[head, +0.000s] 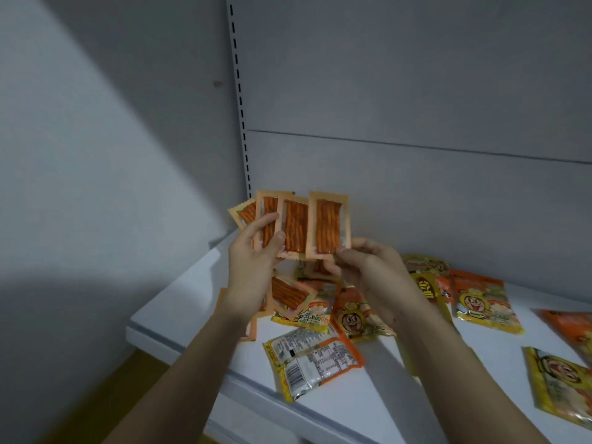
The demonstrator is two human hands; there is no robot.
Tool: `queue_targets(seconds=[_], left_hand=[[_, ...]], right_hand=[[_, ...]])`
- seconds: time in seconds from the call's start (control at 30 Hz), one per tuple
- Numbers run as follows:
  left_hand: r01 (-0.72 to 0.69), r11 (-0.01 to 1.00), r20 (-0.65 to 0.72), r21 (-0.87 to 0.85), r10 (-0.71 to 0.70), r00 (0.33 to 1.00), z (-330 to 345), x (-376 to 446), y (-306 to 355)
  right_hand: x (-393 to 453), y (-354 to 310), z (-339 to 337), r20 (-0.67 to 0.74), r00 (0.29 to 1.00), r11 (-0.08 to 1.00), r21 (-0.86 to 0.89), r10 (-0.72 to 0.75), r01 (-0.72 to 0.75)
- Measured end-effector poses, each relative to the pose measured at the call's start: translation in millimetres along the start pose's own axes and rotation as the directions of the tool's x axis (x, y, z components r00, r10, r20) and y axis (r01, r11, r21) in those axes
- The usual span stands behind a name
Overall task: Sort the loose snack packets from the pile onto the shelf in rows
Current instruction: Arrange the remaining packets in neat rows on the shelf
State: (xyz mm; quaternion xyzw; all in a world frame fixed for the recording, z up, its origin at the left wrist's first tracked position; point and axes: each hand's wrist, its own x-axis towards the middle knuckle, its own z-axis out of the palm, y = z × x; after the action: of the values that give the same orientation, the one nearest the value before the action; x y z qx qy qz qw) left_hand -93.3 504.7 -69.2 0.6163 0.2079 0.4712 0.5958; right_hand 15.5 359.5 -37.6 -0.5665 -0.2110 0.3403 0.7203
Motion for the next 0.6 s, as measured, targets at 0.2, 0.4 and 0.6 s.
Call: queue_targets(seconds=[0.2,0.4,0.6], left_hand=[[0.111,0.985,0.156,-0.129,-0.09,0.984,24,-44,32],[0.15,0.983,0.215,-0.107,-0.124,0.969,57,-88,44],[0.235,0.967,0.385,-0.099,-0.181,0.905,106,-133,66]], right_hand=[[-47,-5,-3,-0.073,0.993,0.966,-0.251,-0.088,0.067],[-96,-5,-38,-0.145,0.988,0.968,-0.249,-0.054,0.016],[-158,-25,-78,-0.237,0.958,0.985,-0.106,-0.159,0.137]])
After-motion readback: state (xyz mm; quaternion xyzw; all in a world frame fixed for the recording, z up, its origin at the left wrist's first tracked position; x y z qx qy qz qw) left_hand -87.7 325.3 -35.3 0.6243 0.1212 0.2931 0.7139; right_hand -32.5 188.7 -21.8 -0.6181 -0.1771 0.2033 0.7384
